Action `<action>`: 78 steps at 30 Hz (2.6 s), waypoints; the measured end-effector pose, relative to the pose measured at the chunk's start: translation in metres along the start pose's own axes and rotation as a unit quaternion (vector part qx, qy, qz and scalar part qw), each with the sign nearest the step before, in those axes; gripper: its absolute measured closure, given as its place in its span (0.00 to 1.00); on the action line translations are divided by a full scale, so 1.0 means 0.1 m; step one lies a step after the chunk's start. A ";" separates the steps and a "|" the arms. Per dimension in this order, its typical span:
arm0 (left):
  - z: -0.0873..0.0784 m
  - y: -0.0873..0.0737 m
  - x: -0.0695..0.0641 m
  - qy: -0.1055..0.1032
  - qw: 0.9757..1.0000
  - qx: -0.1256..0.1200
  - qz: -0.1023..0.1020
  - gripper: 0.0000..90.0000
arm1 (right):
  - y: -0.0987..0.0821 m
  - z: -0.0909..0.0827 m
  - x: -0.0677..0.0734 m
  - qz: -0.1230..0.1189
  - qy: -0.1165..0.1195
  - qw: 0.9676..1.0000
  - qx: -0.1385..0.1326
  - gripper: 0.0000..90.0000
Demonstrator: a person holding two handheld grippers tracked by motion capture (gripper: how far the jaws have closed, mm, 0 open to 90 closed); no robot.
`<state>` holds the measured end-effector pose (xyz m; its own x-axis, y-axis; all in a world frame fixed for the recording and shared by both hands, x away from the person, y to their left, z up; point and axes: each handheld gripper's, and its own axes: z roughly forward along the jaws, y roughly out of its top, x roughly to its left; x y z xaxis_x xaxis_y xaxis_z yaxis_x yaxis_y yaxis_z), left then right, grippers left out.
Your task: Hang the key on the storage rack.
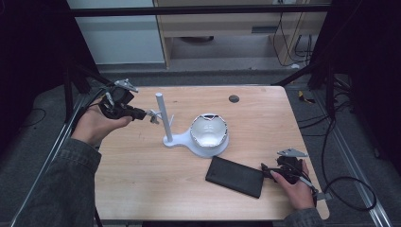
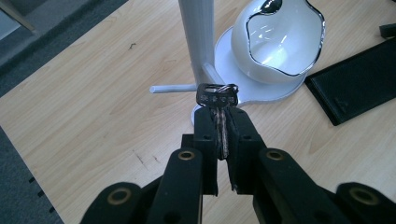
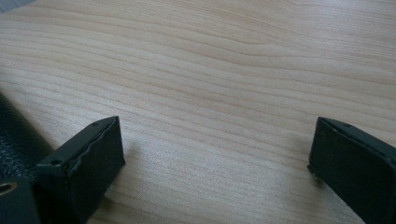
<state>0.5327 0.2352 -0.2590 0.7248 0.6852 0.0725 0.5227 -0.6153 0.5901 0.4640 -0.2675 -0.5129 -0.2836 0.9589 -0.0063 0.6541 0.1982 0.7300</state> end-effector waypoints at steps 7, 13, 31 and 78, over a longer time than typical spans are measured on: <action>-0.03 0.02 0.00 0.015 0.998 -0.055 -0.011 0.74 | 0.00 0.00 0.00 0.000 0.000 1.000 0.000 0.04; -0.15 -0.02 -0.09 0.034 0.997 -0.070 0.015 0.71 | 0.00 0.00 0.00 0.001 0.001 1.000 0.000 0.04; -0.17 -0.33 -0.64 0.023 0.993 -0.090 0.075 0.64 | 0.00 0.00 0.00 0.001 0.002 1.000 0.000 0.04; 1.34 -0.62 -1.52 -0.084 0.989 -0.041 0.116 0.63 | -0.02 -0.50 0.20 -0.044 0.037 0.996 -0.072 0.25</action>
<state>0.4506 0.1174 -0.4140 0.8887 0.4511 0.0824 0.3014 -0.7101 0.6363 0.4218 -0.2589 -0.4806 -0.3895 0.9206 -0.0276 0.5182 0.2438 0.8198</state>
